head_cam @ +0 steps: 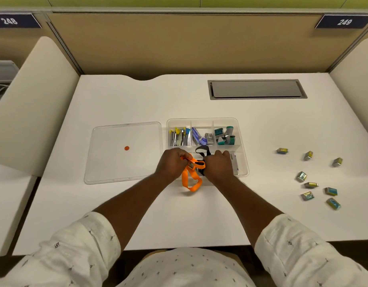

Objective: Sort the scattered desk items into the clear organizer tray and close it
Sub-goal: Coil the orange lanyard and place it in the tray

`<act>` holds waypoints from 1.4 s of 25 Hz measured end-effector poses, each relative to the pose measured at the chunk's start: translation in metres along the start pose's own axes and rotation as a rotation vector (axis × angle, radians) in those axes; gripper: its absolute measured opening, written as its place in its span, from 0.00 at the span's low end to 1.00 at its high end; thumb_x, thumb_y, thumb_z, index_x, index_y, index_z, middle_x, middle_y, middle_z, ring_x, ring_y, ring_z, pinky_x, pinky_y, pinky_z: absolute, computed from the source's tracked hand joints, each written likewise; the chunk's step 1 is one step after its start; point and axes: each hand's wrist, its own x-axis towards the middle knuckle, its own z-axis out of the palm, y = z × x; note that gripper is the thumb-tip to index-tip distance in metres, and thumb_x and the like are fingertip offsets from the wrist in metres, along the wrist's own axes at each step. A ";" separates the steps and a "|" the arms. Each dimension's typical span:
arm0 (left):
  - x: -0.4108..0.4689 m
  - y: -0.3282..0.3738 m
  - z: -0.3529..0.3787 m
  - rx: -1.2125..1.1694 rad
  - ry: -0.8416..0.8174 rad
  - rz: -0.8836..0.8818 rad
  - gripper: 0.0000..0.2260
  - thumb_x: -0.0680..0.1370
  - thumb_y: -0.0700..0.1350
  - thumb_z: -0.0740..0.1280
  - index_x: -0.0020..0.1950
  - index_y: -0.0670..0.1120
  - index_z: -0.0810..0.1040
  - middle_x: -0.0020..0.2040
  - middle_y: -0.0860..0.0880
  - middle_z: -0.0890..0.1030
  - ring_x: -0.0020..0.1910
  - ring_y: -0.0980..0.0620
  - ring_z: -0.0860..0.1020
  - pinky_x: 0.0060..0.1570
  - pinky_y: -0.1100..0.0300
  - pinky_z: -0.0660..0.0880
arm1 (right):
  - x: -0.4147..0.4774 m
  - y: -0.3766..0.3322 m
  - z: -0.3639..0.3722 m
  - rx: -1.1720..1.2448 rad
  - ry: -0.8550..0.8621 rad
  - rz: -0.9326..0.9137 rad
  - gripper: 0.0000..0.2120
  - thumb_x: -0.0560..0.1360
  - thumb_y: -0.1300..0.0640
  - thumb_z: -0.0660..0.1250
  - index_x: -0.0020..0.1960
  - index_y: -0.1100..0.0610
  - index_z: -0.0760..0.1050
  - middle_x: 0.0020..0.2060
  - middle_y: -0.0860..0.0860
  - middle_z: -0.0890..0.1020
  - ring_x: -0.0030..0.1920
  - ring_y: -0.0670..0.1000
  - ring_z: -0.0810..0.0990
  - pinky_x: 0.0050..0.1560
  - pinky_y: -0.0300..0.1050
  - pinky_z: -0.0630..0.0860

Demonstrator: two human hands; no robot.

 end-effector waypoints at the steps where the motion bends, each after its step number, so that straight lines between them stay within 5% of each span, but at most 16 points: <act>1: 0.001 0.000 0.000 -0.001 0.003 0.007 0.08 0.76 0.36 0.69 0.51 0.44 0.85 0.49 0.48 0.85 0.42 0.56 0.80 0.44 0.68 0.76 | 0.001 -0.001 0.001 0.006 0.011 -0.004 0.14 0.77 0.43 0.62 0.48 0.51 0.81 0.44 0.51 0.84 0.52 0.55 0.77 0.56 0.54 0.66; 5: 0.008 0.004 0.000 -0.022 -0.001 0.026 0.08 0.75 0.36 0.68 0.50 0.45 0.86 0.48 0.49 0.85 0.40 0.59 0.79 0.43 0.72 0.73 | -0.004 0.001 -0.001 0.190 0.145 0.095 0.11 0.74 0.47 0.65 0.50 0.51 0.82 0.44 0.51 0.84 0.50 0.55 0.79 0.54 0.53 0.67; 8: 0.013 0.011 0.001 -0.056 0.006 0.033 0.09 0.75 0.35 0.68 0.49 0.45 0.86 0.47 0.48 0.85 0.40 0.59 0.81 0.43 0.69 0.77 | -0.010 0.006 -0.005 0.632 0.251 0.249 0.14 0.74 0.56 0.68 0.59 0.53 0.82 0.51 0.51 0.85 0.53 0.54 0.81 0.57 0.51 0.73; 10: 0.017 0.017 0.002 -0.096 0.019 0.045 0.09 0.75 0.35 0.68 0.48 0.45 0.86 0.46 0.48 0.86 0.42 0.55 0.82 0.46 0.60 0.81 | -0.011 0.011 -0.007 0.938 0.265 0.275 0.12 0.78 0.57 0.64 0.59 0.52 0.81 0.50 0.51 0.85 0.49 0.52 0.82 0.51 0.48 0.79; 13: 0.026 0.028 0.005 -0.173 0.046 0.041 0.11 0.73 0.34 0.67 0.46 0.47 0.86 0.42 0.50 0.85 0.41 0.50 0.83 0.45 0.51 0.82 | -0.009 0.021 -0.018 1.308 0.150 0.226 0.11 0.80 0.53 0.61 0.58 0.49 0.79 0.46 0.52 0.85 0.42 0.55 0.85 0.40 0.50 0.80; 16: 0.033 0.038 0.009 -0.213 0.093 0.030 0.12 0.73 0.34 0.67 0.47 0.48 0.86 0.40 0.50 0.85 0.39 0.51 0.83 0.44 0.52 0.82 | -0.009 0.027 -0.034 1.606 -0.126 0.218 0.13 0.78 0.51 0.67 0.62 0.50 0.78 0.48 0.56 0.85 0.42 0.61 0.86 0.37 0.54 0.82; 22: 0.032 0.038 0.022 -0.207 0.086 0.046 0.09 0.75 0.39 0.71 0.52 0.48 0.85 0.47 0.49 0.85 0.43 0.56 0.81 0.46 0.64 0.78 | -0.006 0.038 -0.031 1.706 -0.086 0.240 0.19 0.74 0.67 0.70 0.64 0.57 0.77 0.50 0.58 0.85 0.50 0.60 0.85 0.49 0.54 0.83; 25: 0.030 0.029 0.027 -0.138 0.015 0.082 0.14 0.75 0.42 0.73 0.60 0.50 0.82 0.52 0.51 0.85 0.49 0.55 0.81 0.47 0.70 0.73 | -0.001 0.037 -0.025 1.554 0.011 0.252 0.16 0.74 0.60 0.73 0.61 0.55 0.79 0.51 0.55 0.85 0.51 0.57 0.84 0.53 0.54 0.82; 29: 0.029 0.012 0.032 0.101 -0.146 0.171 0.27 0.75 0.44 0.72 0.73 0.51 0.70 0.64 0.45 0.80 0.61 0.46 0.77 0.58 0.60 0.70 | -0.002 0.030 -0.018 1.100 0.148 0.242 0.12 0.74 0.52 0.73 0.56 0.54 0.82 0.49 0.52 0.85 0.50 0.53 0.82 0.54 0.48 0.79; 32: 0.030 0.000 0.034 0.349 -0.199 0.215 0.26 0.77 0.51 0.69 0.74 0.53 0.67 0.72 0.47 0.72 0.77 0.44 0.59 0.75 0.44 0.52 | -0.005 0.022 -0.019 0.956 0.087 0.152 0.14 0.76 0.58 0.70 0.61 0.55 0.80 0.56 0.56 0.83 0.55 0.56 0.81 0.57 0.46 0.75; 35: 0.029 -0.006 0.032 0.548 -0.210 0.349 0.24 0.79 0.53 0.64 0.75 0.55 0.66 0.76 0.52 0.67 0.80 0.45 0.50 0.75 0.39 0.43 | -0.003 0.015 -0.015 0.755 0.004 0.042 0.18 0.75 0.58 0.71 0.64 0.55 0.78 0.59 0.56 0.82 0.58 0.57 0.80 0.58 0.48 0.73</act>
